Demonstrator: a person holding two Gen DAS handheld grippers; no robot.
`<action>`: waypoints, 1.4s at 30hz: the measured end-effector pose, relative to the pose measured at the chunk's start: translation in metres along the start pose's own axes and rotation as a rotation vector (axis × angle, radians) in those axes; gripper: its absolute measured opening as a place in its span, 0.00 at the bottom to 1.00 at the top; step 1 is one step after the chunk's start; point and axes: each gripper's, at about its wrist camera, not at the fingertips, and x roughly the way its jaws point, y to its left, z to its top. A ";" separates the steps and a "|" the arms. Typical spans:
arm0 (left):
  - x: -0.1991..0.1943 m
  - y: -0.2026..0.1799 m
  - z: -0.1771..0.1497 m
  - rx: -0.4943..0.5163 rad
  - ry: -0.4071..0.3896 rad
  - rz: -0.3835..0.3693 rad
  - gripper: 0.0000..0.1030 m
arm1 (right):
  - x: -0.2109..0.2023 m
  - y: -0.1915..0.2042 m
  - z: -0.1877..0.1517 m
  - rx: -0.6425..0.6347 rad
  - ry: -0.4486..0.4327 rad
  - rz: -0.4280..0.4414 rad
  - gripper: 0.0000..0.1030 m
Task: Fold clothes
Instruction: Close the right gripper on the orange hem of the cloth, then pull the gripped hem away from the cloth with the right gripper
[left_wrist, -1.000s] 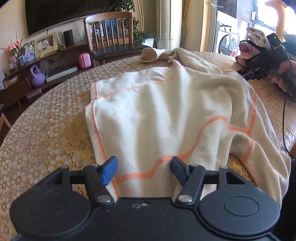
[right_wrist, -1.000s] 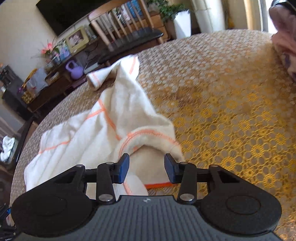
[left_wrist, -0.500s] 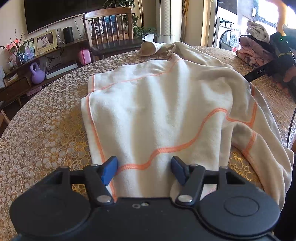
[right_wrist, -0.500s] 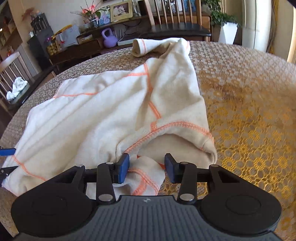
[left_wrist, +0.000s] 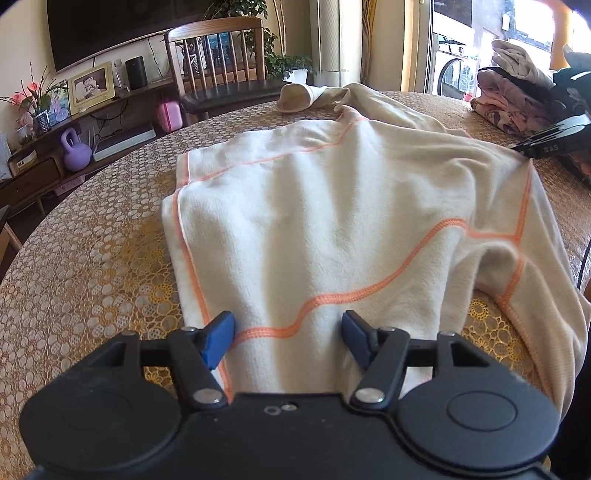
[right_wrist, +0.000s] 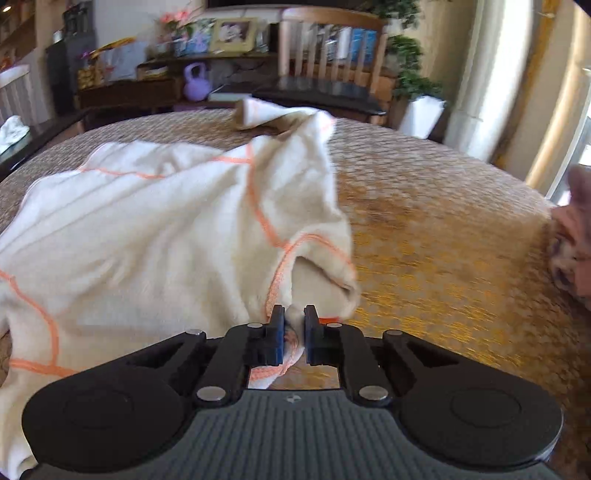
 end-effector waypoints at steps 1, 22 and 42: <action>0.000 0.000 0.000 -0.003 0.000 0.000 1.00 | -0.006 -0.006 -0.004 0.028 -0.006 -0.018 0.09; 0.002 -0.003 0.000 -0.014 -0.003 -0.003 1.00 | 0.004 -0.086 -0.005 0.566 0.017 0.061 0.38; 0.003 -0.003 0.000 -0.019 -0.003 -0.007 1.00 | 0.035 -0.029 -0.007 -0.124 0.073 -0.009 0.30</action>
